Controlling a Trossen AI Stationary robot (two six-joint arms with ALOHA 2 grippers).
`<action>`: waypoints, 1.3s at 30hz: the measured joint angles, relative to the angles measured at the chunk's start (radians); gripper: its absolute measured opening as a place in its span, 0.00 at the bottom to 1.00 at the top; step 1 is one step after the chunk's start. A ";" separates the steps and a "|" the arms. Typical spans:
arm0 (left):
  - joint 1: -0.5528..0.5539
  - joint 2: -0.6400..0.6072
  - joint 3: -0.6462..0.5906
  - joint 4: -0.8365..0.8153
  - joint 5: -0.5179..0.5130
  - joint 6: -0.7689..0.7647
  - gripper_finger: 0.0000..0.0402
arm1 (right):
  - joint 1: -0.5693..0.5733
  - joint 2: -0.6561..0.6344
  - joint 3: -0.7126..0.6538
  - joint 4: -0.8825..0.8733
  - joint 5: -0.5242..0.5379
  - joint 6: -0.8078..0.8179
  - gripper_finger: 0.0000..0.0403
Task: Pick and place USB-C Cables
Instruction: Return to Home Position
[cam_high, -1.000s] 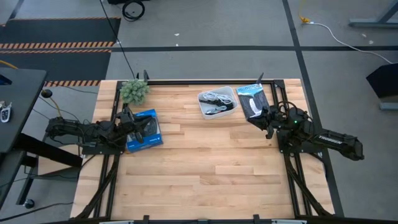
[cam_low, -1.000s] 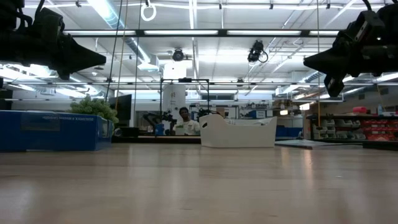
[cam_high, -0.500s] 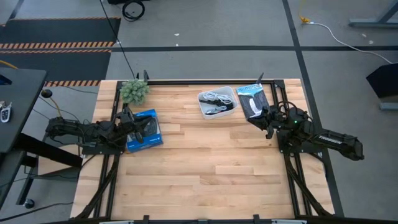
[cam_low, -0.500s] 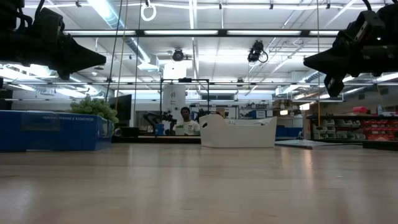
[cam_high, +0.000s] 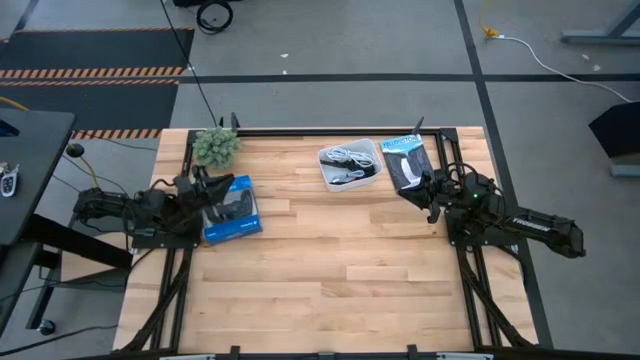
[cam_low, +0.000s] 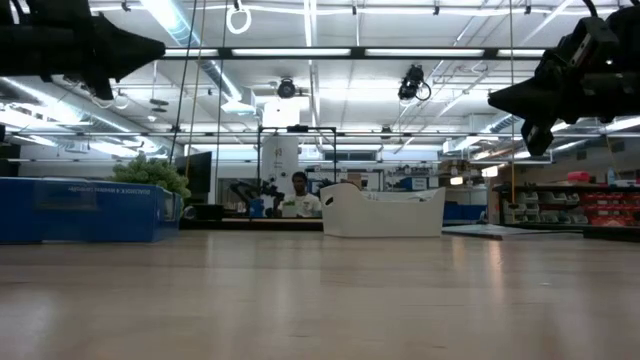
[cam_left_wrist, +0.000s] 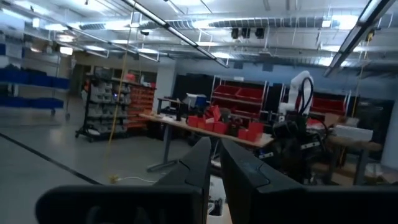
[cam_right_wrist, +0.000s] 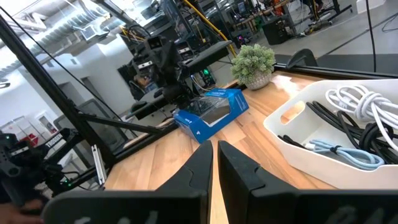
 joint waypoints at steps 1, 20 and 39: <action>0.000 0.000 0.000 -0.001 0.000 0.014 0.11 | 0.000 0.000 0.000 0.000 0.000 0.000 0.08; 0.000 0.000 0.000 -0.004 0.000 0.018 0.11 | 0.000 0.000 0.000 0.000 0.000 0.000 0.08; 0.000 0.000 0.000 -0.004 0.000 0.019 0.11 | 0.000 0.000 0.000 0.000 0.000 0.000 0.08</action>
